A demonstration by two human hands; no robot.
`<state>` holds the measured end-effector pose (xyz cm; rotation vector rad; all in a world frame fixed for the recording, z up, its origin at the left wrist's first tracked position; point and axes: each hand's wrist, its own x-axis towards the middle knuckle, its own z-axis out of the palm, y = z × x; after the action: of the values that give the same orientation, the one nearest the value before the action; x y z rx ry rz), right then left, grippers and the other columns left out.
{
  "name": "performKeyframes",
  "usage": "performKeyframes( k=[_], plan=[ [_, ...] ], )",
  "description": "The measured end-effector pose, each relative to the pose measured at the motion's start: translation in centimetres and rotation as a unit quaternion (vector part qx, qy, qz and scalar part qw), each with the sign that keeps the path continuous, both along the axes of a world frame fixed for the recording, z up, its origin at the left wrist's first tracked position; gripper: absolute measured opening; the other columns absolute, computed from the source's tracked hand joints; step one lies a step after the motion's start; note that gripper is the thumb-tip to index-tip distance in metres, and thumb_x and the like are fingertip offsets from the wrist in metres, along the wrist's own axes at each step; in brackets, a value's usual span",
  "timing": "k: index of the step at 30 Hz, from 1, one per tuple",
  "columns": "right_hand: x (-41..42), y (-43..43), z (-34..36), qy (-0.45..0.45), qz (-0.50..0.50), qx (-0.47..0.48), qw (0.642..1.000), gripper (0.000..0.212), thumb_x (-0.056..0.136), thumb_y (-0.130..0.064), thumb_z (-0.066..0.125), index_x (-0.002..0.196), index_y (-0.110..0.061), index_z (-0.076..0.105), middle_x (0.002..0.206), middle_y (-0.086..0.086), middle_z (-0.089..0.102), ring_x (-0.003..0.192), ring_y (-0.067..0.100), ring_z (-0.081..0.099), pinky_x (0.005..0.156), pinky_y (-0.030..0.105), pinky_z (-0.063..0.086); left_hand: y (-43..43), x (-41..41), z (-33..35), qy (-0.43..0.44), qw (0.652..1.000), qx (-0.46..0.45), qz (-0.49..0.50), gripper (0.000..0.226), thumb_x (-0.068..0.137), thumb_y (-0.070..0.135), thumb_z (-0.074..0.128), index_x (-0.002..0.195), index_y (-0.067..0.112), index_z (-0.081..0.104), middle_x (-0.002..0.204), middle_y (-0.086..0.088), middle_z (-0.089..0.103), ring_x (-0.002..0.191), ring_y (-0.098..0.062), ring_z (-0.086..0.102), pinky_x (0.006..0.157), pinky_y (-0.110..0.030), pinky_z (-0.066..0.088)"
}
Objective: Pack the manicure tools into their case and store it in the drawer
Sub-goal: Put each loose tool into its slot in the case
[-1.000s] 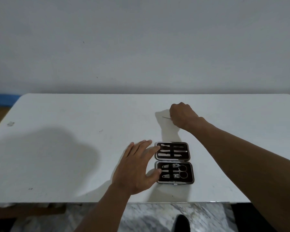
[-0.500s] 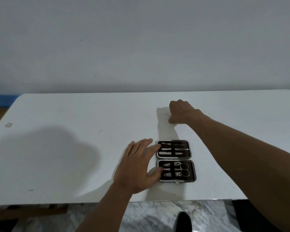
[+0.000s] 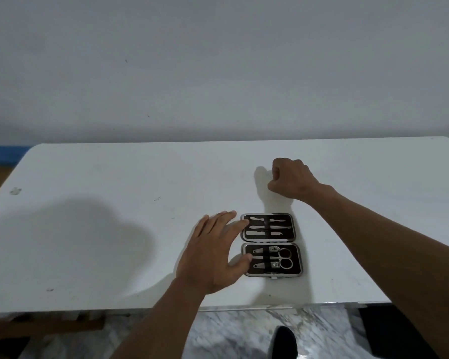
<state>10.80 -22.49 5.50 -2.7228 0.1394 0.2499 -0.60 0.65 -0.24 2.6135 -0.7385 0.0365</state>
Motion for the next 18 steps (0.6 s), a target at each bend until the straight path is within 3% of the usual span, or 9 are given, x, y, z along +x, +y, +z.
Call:
performKeyframes(
  k=[6, 9, 13, 18],
  plan=[
    [-2.9, -1.5, 1.4, -0.035, 0.0, 0.041, 0.999, 0.019, 0.084, -0.009, 0.058, 0.099, -0.013, 0.069, 0.088, 0.0, 0.066, 0.089, 0.023, 0.062, 0.078, 0.032, 0.049, 0.2, 0.4, -0.2, -0.003, 1.0, 0.005, 0.001, 0.065, 0.085, 0.06, 0.048, 0.144, 0.034, 0.039, 0.152, 0.006, 0.039, 0.142, -0.013, 0.029, 0.118, -0.043, 0.021],
    [-5.3, -2.0, 2.3, -0.04, 0.027, 0.037, 0.998, 0.019, 0.086, -0.011, 0.057, 0.095, -0.013, 0.073, 0.093, 0.001, 0.073, 0.088, 0.023, 0.066, 0.084, 0.036, 0.053, 0.2, 0.4, -0.2, 0.0, 1.0, 0.007, 0.0, 0.066, 0.085, 0.06, 0.047, 0.145, 0.034, 0.038, 0.152, 0.005, 0.038, 0.142, -0.013, 0.029, 0.119, -0.043, 0.021],
    [-8.1, -2.3, 2.7, -0.003, 0.076, -0.01, 0.997, 0.014, 0.091, -0.021, 0.054, 0.095, -0.022, 0.067, 0.089, 0.0, 0.072, 0.082, 0.025, 0.065, 0.078, 0.033, 0.051, 0.2, 0.3, -0.2, 0.003, 1.0, 0.006, 0.002, 0.066, 0.085, 0.06, 0.045, 0.145, 0.033, 0.038, 0.152, 0.005, 0.039, 0.142, -0.013, 0.029, 0.12, -0.042, 0.02],
    [-9.5, -2.5, 1.8, 0.007, 0.108, -0.052, 0.993, 0.024, 0.09, -0.008, 0.047, 0.101, -0.018, 0.066, 0.078, 0.001, 0.067, 0.073, 0.024, 0.057, 0.067, 0.029, 0.041, 0.3, 0.3, -0.2, -0.001, 1.0, 0.008, 0.002, 0.066, 0.086, 0.061, 0.044, 0.145, 0.033, 0.039, 0.152, 0.004, 0.039, 0.142, -0.014, 0.029, 0.12, -0.042, 0.019]
  ],
)
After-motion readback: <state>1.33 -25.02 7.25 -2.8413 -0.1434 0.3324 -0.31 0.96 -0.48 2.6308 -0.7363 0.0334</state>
